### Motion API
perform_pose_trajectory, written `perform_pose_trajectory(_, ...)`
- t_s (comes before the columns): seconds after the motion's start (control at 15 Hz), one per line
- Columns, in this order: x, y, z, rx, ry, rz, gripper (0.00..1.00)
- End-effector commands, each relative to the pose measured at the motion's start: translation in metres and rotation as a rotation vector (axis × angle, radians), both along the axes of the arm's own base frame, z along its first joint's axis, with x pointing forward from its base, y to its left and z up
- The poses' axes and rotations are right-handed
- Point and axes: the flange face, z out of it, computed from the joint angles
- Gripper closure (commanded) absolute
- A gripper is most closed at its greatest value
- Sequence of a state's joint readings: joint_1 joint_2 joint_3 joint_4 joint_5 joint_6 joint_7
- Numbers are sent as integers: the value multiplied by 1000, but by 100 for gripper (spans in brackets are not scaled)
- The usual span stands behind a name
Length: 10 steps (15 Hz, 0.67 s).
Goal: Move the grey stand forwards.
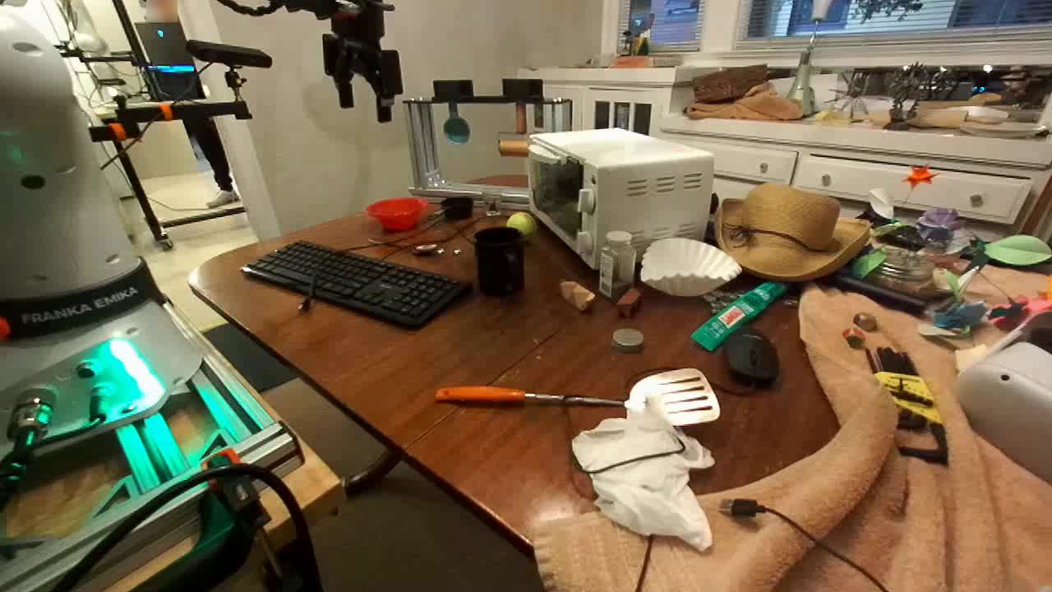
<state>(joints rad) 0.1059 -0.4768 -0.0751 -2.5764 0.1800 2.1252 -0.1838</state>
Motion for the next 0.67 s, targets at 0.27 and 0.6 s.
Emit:
perform_pose_trajectory(0.27,0,0,0,0,1,0,0)
perform_pose_trajectory(0.6,6,39,-11,165,-11,-74,0)
